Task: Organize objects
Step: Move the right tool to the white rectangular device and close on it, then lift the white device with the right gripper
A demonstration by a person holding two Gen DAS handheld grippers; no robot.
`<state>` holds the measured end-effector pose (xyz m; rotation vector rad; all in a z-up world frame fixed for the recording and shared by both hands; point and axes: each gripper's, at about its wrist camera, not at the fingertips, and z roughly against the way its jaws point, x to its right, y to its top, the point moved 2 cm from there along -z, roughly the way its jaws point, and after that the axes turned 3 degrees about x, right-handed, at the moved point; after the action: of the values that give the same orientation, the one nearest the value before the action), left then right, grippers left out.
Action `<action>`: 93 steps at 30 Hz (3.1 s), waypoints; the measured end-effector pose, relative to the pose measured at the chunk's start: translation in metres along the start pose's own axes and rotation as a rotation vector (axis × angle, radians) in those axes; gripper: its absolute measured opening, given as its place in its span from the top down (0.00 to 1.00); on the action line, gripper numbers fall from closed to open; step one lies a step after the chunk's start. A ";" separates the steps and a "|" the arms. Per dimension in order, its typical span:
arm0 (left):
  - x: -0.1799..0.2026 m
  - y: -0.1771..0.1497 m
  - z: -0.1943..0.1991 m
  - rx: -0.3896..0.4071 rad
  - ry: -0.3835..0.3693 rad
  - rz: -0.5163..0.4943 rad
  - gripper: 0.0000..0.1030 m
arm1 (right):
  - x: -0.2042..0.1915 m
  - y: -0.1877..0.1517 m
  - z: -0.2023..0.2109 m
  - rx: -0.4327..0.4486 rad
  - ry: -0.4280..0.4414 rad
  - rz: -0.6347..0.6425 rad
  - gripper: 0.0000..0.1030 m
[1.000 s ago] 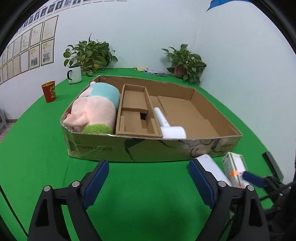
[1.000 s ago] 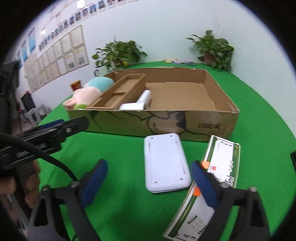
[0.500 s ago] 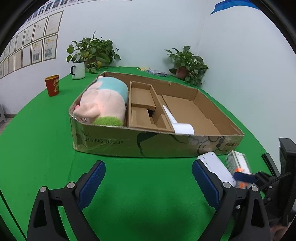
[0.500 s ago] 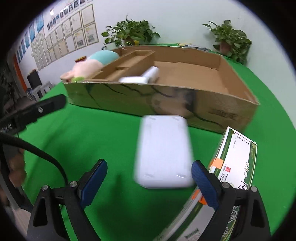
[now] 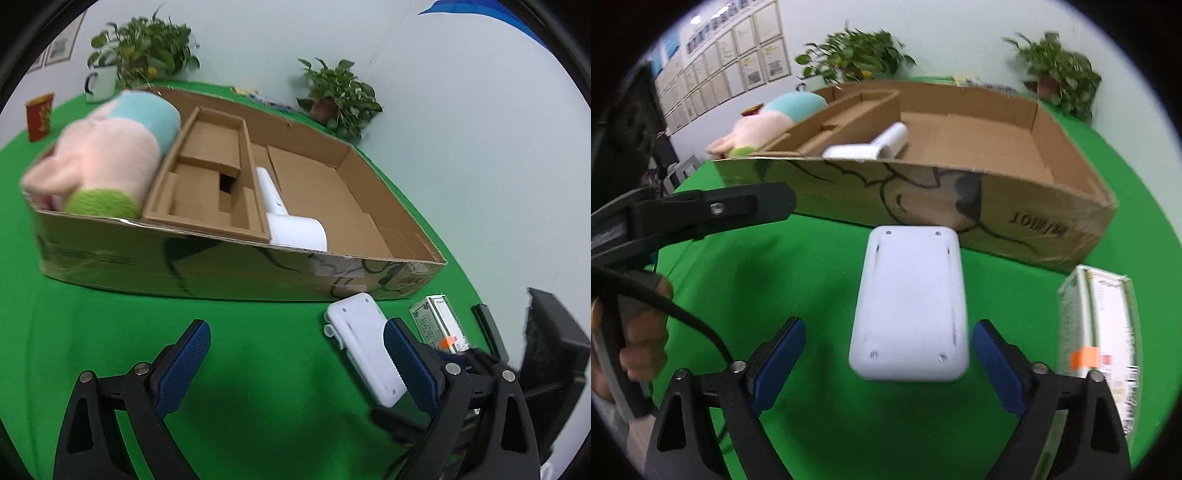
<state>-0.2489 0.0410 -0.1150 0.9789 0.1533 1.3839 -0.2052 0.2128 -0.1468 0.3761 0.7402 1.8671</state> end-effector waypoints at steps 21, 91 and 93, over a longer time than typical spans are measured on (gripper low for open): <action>0.014 -0.050 -0.023 -0.250 -0.303 0.167 0.30 | -0.036 -0.046 0.029 -0.017 0.053 0.005 0.17; 0.018 -0.066 -0.020 -0.282 -0.284 0.143 0.72 | -0.039 -0.052 0.021 -0.006 -0.105 0.005 0.36; 0.017 -0.066 -0.019 -0.281 -0.284 0.144 0.73 | -0.039 -0.052 0.022 -0.005 -0.106 0.003 0.36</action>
<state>-0.2070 0.0729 -0.1624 0.9505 -0.3213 1.3366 -0.1398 0.1982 -0.1612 0.4694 0.6638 1.8362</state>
